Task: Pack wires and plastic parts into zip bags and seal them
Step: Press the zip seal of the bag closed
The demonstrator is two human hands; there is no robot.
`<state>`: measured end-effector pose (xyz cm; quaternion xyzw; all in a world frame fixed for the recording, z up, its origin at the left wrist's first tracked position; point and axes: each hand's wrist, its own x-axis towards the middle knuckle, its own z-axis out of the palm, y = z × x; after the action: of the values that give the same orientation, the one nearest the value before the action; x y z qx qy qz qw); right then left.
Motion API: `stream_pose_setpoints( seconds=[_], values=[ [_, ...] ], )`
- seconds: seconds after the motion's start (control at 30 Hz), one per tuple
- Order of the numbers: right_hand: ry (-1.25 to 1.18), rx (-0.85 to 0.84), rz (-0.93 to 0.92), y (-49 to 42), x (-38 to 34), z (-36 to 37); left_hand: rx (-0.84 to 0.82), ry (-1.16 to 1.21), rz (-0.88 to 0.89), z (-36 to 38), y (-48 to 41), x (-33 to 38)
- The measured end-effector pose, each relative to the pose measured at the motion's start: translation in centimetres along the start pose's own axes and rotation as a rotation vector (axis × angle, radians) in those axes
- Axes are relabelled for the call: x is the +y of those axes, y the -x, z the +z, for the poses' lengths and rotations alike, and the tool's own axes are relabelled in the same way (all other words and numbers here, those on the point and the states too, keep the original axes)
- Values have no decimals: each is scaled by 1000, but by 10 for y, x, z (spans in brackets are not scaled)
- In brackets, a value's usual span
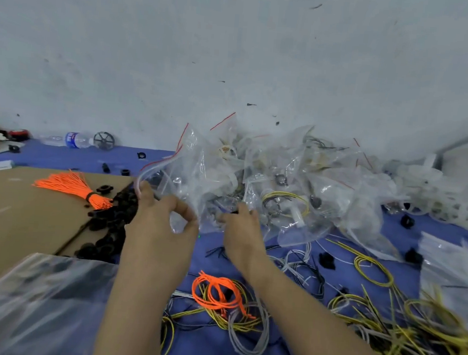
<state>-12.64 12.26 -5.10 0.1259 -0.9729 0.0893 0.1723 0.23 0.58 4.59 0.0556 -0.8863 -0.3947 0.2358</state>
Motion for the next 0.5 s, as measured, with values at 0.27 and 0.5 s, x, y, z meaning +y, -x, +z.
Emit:
stream_pose_setpoints(
  seconds=[0.27, 0.5],
  values=[
    [91, -127, 72, 14, 43, -6, -183, 62, 166, 9, 9, 14],
    [-825, 540, 441, 57, 122, -120, -256, 7, 289, 22, 19, 39]
  ],
)
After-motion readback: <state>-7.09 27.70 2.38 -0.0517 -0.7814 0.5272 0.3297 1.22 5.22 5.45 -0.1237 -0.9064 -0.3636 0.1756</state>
